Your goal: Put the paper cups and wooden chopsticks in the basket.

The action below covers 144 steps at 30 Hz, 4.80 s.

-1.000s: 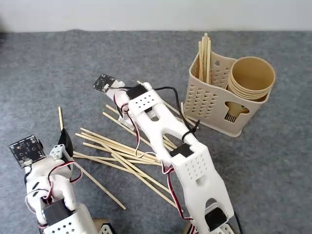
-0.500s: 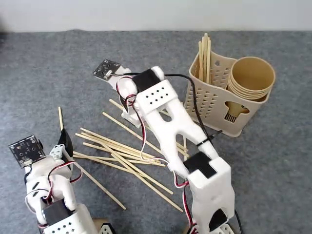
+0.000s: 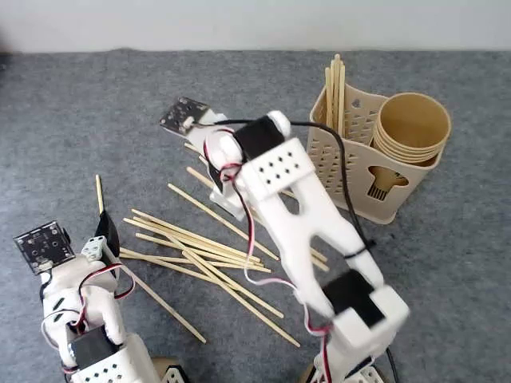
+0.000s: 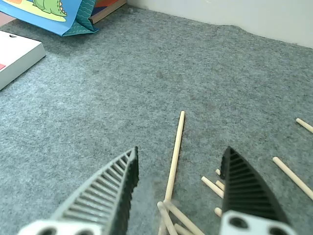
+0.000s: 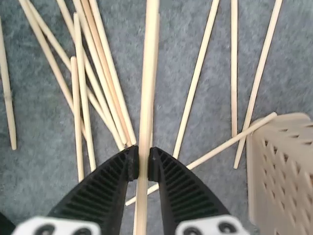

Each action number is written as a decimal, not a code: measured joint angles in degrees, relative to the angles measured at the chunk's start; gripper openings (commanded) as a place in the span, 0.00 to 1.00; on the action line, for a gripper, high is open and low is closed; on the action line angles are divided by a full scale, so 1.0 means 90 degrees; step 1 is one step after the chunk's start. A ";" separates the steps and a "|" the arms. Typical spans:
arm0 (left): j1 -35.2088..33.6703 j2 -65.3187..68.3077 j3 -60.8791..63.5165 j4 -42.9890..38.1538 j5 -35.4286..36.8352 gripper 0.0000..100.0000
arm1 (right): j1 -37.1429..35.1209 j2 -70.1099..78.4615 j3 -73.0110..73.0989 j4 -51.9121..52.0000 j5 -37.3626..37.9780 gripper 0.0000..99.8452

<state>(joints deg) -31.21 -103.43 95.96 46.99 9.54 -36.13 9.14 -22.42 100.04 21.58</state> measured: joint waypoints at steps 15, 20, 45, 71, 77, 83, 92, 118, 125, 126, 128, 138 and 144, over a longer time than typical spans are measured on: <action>0.0000 0.0000 0.0000 0.0000 0.0000 0.26 | 0.0908 -0.3556 0.3223 -0.2833 -0.0332 0.01; 0.0000 0.0000 0.0000 0.0000 0.0000 0.26 | 0.1260 -0.4230 0.3223 -0.3302 -0.0781 0.01; 0.0000 0.0000 0.0000 0.0000 0.0000 0.26 | 0.2989 -0.6838 0.7902 -1.1761 -0.2862 0.01; 0.0176 0.0000 0.0000 0.0000 0.0000 0.26 | 0.3692 -0.3438 0.6525 -1.1800 -0.2872 0.15; 0.0176 0.0000 0.0000 0.0000 0.0000 0.26 | 0.3526 -0.3800 0.6359 -1.0422 -0.2911 0.15; 0.0176 0.0000 0.0000 0.0000 0.0000 0.26 | 0.3028 -0.4689 0.6349 -0.9211 -0.2911 0.15; -0.0156 0.0000 0.0000 -0.0068 0.0000 0.26 | 0.1436 -0.4991 0.6339 -0.7775 -0.2833 0.15; -0.0303 0.0000 0.0000 -0.0244 0.0000 0.26 | 0.0068 0.1035 0.2237 -0.5079 -0.1807 0.16; -0.0303 0.0000 0.0000 -0.0244 0.0000 0.26 | 0.0283 0.2628 0.0195 -0.3927 -0.1768 0.37; -0.0303 0.0000 0.0000 -0.0244 0.0000 0.26 | 0.0293 0.2803 -0.0049 -0.3770 -0.1768 0.39; -0.0303 0.0000 0.0000 -0.0244 0.0000 0.26 | 0.0303 0.3155 -0.0498 -0.3536 -0.1768 0.40; -0.0303 0.0000 0.0000 -0.0244 0.0000 0.26 | 0.0303 0.4288 -0.1612 -0.3389 -0.1328 0.40; -0.0303 0.0000 0.0000 -0.0244 0.0000 0.26 | 0.0332 0.4835 -0.2129 -0.3389 -0.1289 0.35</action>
<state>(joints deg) -33.93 -103.43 95.96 44.79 9.54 -33.14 52.66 -41.58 69.54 9.98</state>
